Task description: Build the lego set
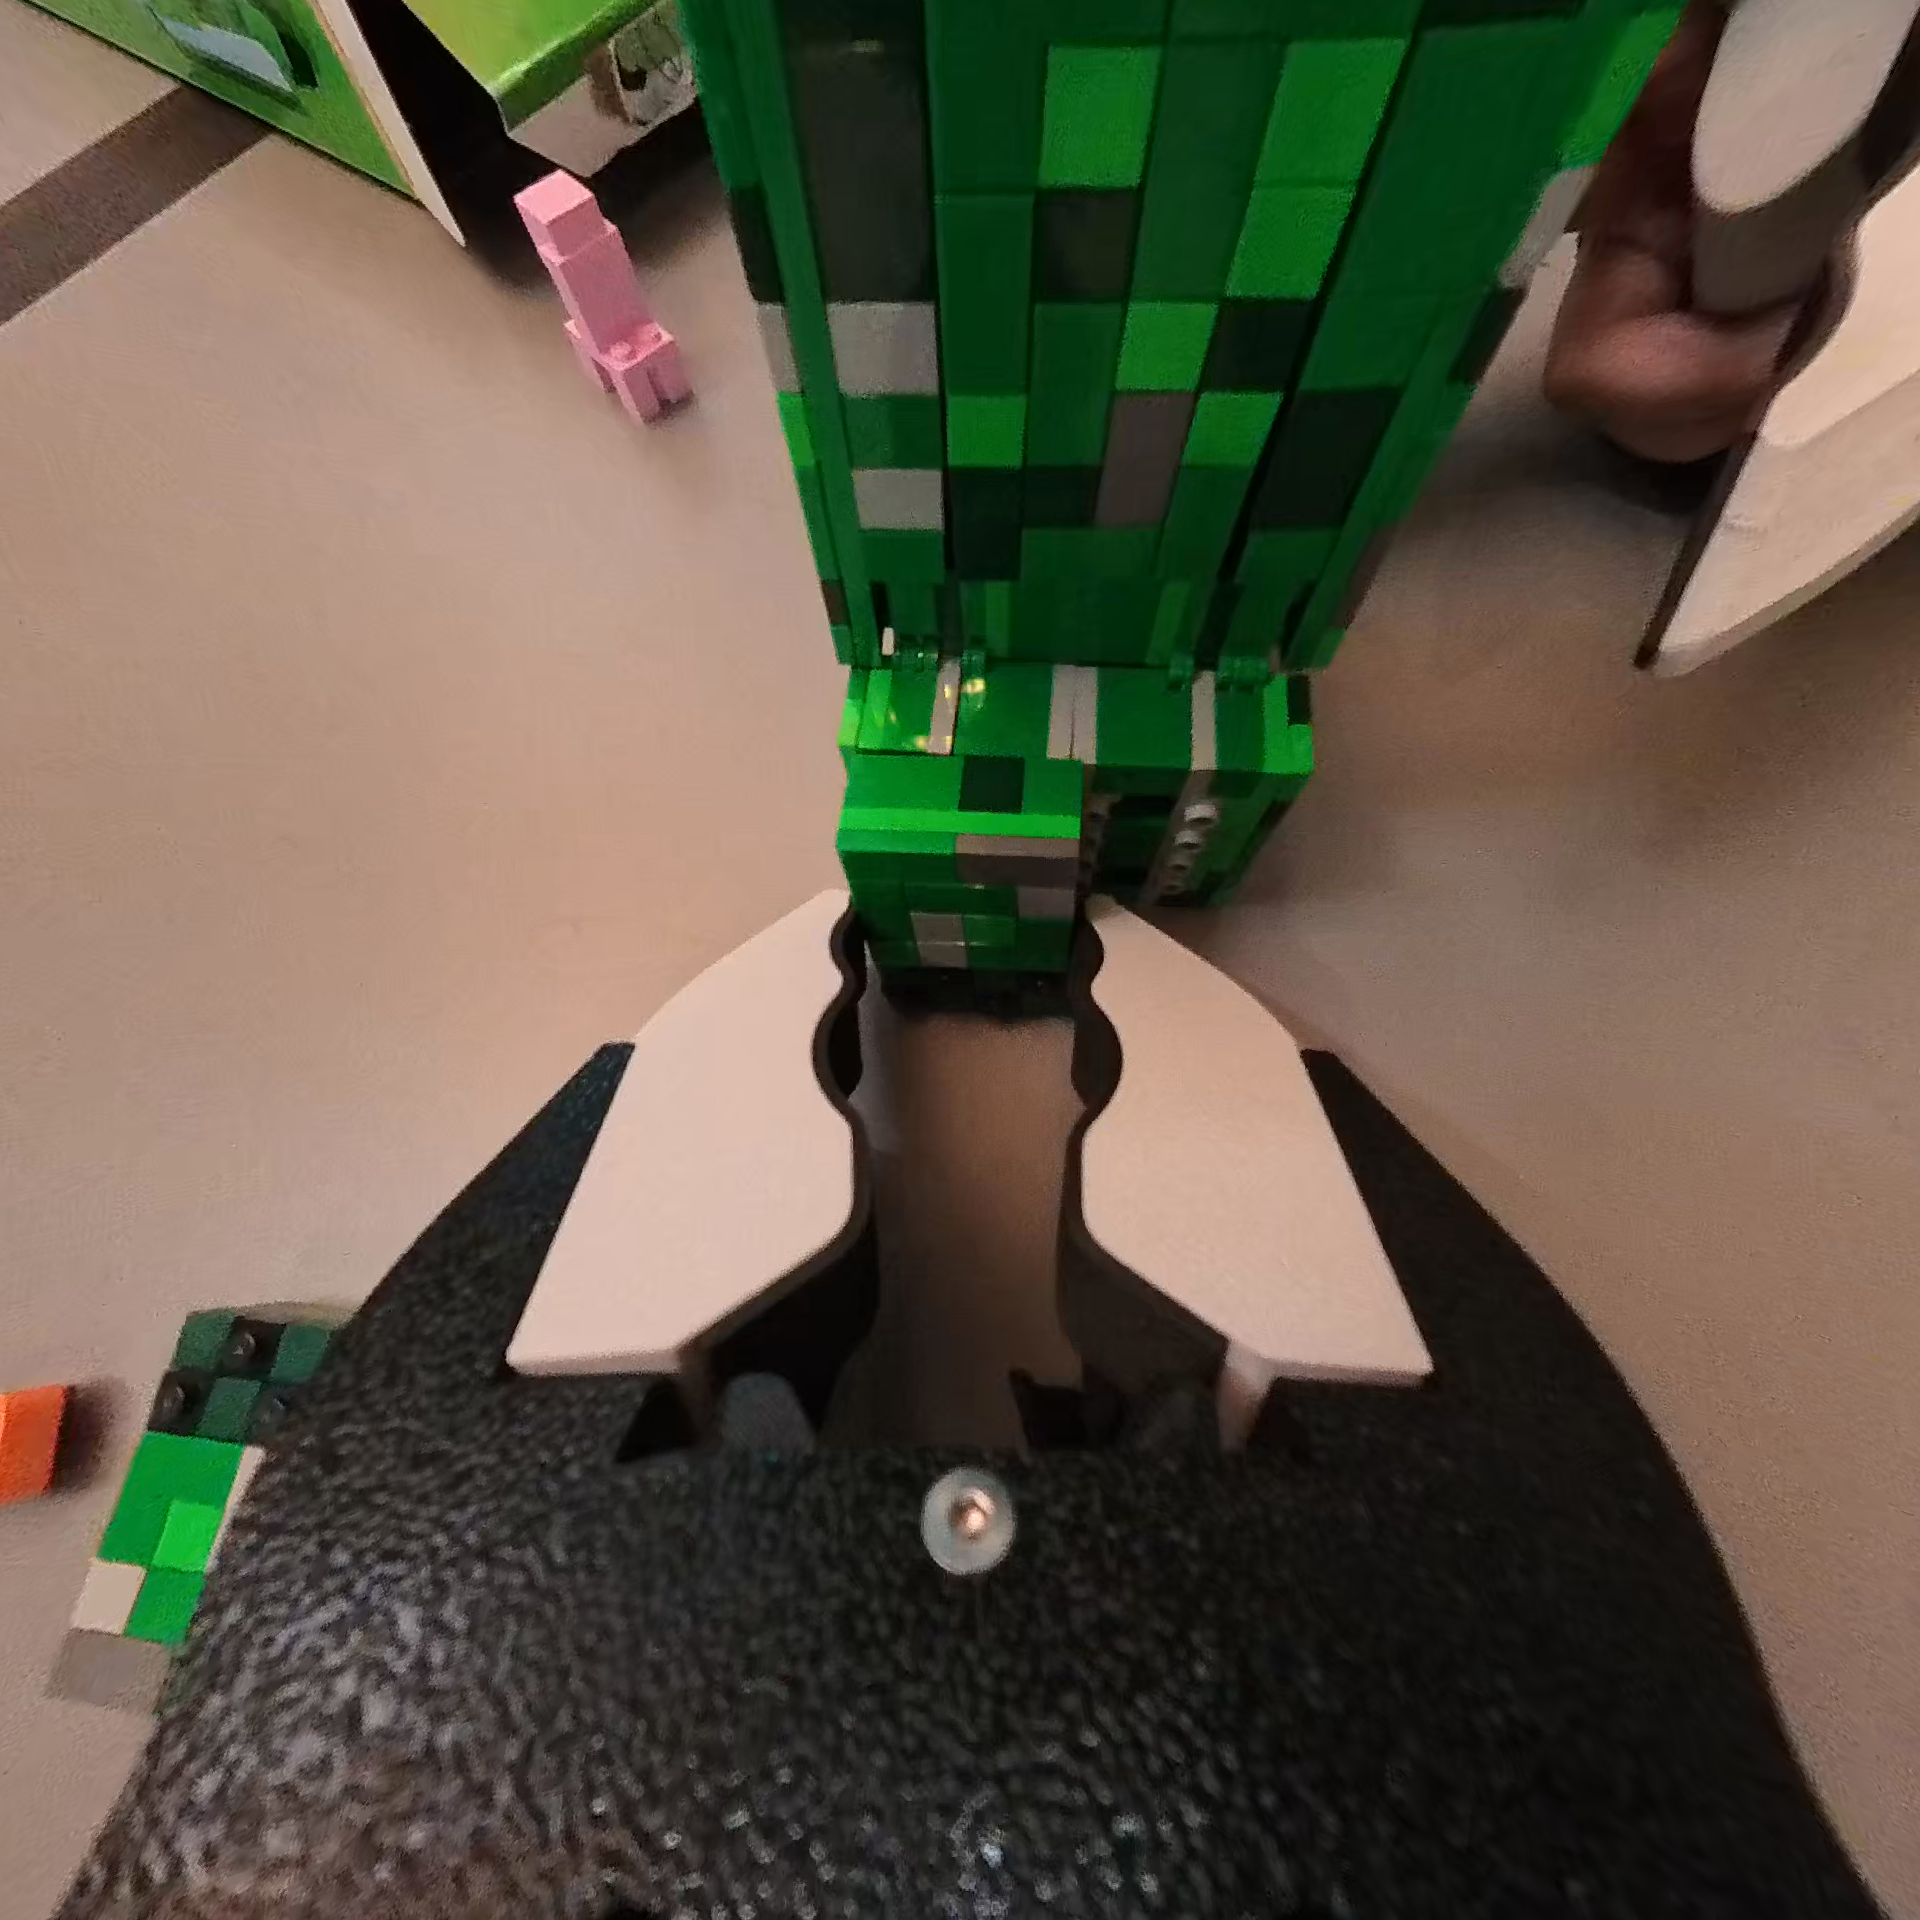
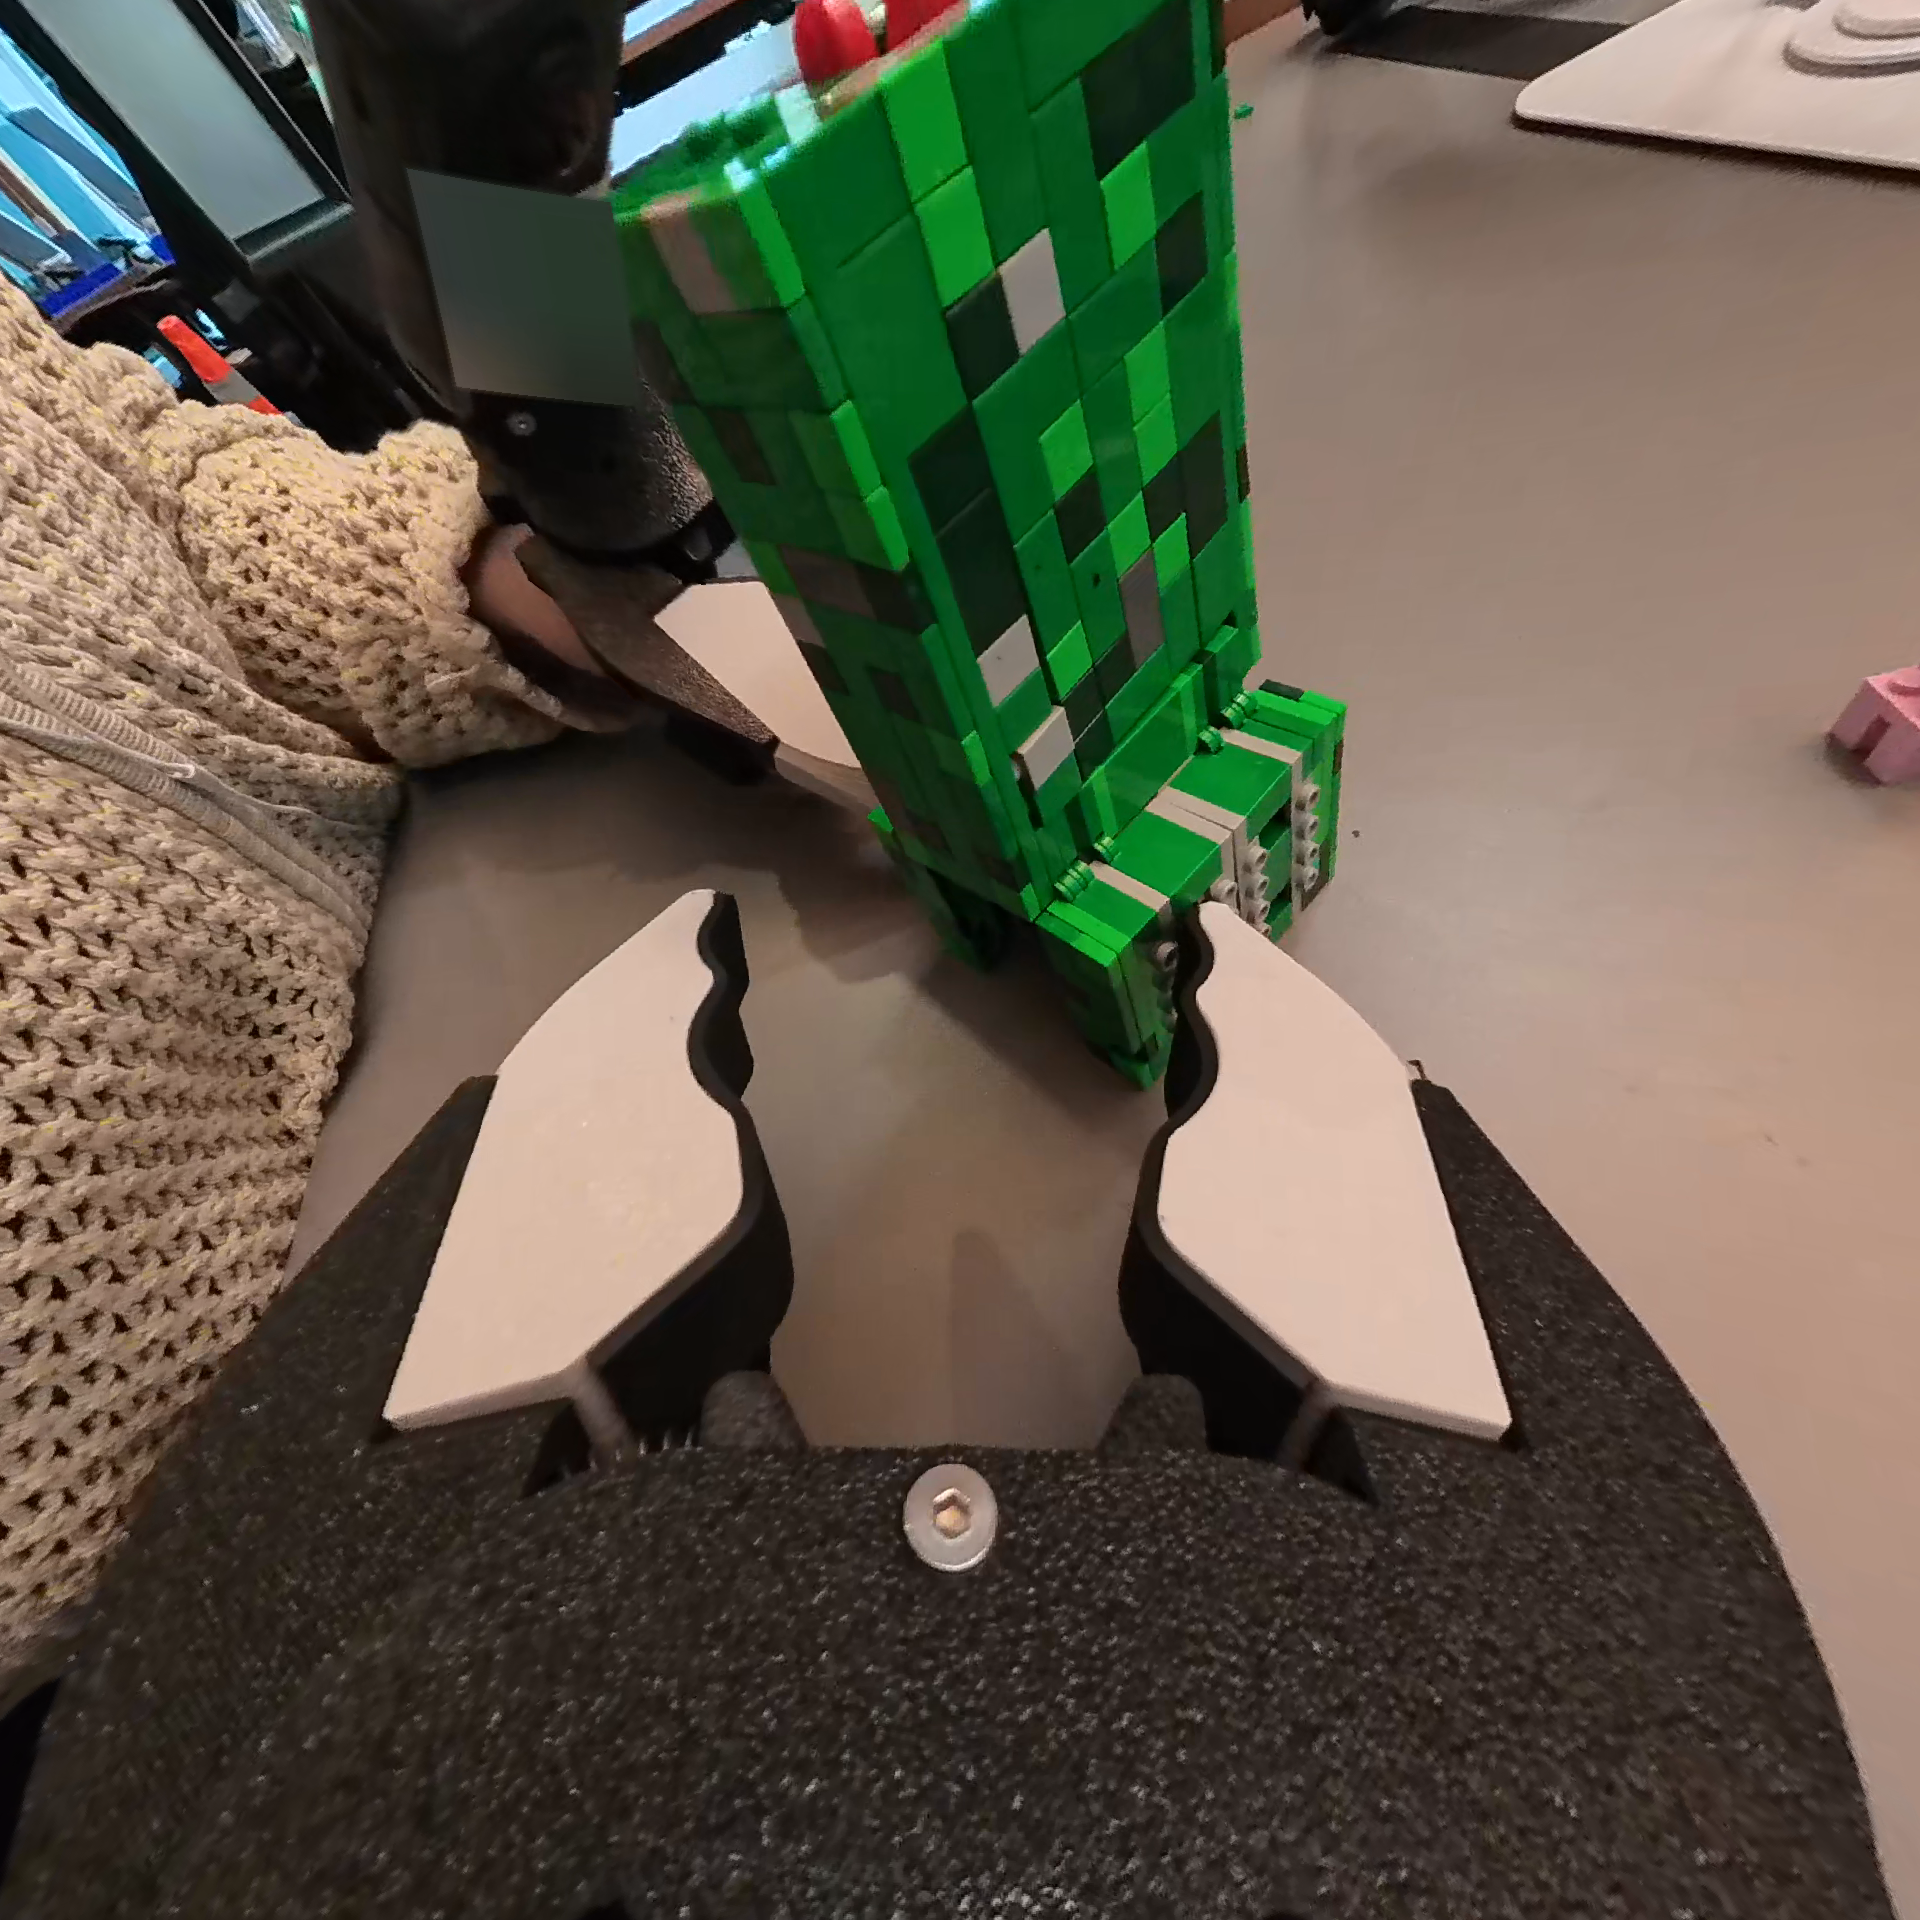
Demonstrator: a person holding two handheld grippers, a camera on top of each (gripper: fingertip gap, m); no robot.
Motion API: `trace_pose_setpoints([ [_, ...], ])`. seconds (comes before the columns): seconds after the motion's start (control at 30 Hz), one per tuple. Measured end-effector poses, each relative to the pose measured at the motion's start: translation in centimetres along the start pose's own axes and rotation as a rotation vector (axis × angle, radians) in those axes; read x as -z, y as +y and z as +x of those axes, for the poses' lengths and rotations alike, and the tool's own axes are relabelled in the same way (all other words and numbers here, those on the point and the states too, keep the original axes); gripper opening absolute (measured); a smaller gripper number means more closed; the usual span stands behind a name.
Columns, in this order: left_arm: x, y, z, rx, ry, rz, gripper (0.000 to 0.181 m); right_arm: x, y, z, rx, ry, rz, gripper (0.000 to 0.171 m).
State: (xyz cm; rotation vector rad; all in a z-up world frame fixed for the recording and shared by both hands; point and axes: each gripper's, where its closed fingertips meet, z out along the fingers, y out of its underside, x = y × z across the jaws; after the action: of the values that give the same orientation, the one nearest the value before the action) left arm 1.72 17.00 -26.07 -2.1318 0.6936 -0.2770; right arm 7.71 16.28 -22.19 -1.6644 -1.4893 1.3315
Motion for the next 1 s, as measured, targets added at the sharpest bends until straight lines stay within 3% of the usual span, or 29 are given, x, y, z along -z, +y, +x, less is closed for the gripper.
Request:
trace_pose_setpoints([
  [0.23, 0.0, 0.1, 0.0, 0.023, 0.026, -0.007, 0.038, -0.1, 0.0, 0.1, -0.001, 0.007, -0.001, 0.075],
  [0.4, 0.5, 0.3, 0.1, 0.011, 0.063, 0.006, 0.049, -0.1, 0.0, 0.2, -0.009, 0.006, 0.001, 0.073],
  [0.57, 1.9, 0.2, 0.4, -0.09, 0.137, 0.067, 0.053, 0.0, -0.1, 0.4, -0.007, 0.029, 0.006, 0.076],
  [0.73, 2.9, -0.5, -0.6, -0.167, 0.154, 0.106, 0.042, 0.8, -0.1, 1.4, 0.087, 0.229, 0.029, 0.074],
  [0.83, 3.3, -1.3, -0.5, -0.298, 0.212, 0.14, 0.049, 0.8, 0.5, 1.1, 0.077, 0.309, 0.011, 0.076],
  [1.0, 2.8, -1.4, -0.8, -0.41, 0.33, 0.081, 0.06, 1.4, 1.4, 1.8, -0.049, 0.601, 0.017, 0.071],
])
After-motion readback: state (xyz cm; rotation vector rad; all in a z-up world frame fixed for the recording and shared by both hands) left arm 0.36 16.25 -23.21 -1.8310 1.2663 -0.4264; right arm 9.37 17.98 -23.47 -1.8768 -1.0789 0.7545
